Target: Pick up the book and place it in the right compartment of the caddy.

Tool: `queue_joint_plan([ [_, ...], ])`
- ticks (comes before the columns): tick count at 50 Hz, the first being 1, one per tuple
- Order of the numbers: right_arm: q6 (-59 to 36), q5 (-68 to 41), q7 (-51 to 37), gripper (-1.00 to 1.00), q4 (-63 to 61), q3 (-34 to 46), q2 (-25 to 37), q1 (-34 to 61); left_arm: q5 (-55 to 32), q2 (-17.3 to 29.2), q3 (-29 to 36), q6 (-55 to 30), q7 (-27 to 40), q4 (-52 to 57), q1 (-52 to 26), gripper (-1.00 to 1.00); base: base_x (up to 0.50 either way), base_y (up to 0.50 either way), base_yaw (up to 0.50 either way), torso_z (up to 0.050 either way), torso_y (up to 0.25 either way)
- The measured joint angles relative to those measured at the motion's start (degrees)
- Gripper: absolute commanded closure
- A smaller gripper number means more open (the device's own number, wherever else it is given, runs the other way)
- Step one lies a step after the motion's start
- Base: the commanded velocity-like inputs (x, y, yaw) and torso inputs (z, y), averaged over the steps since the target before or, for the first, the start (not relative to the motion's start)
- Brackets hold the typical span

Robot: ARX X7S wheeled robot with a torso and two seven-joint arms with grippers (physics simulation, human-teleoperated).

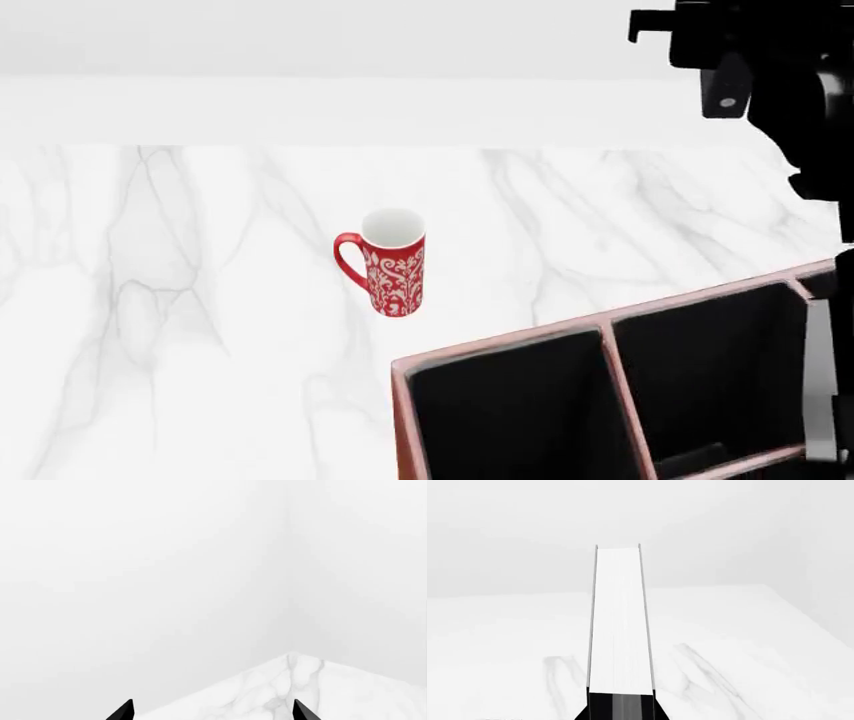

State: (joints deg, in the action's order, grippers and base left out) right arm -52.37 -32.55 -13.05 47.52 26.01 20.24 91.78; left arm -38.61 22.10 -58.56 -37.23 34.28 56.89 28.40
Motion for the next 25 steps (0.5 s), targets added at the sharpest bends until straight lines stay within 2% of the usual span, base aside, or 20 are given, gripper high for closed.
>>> queue_joint_plan([
  [25,-21.98,-9.56,-15.39,1.00,-26.99,-14.40,11.59,-8.04,-0.19,0.36,0.62,0.88,0.39,-0.32,0.08,-1.00,0.00,0.00,0.00,0.000,0.002],
])
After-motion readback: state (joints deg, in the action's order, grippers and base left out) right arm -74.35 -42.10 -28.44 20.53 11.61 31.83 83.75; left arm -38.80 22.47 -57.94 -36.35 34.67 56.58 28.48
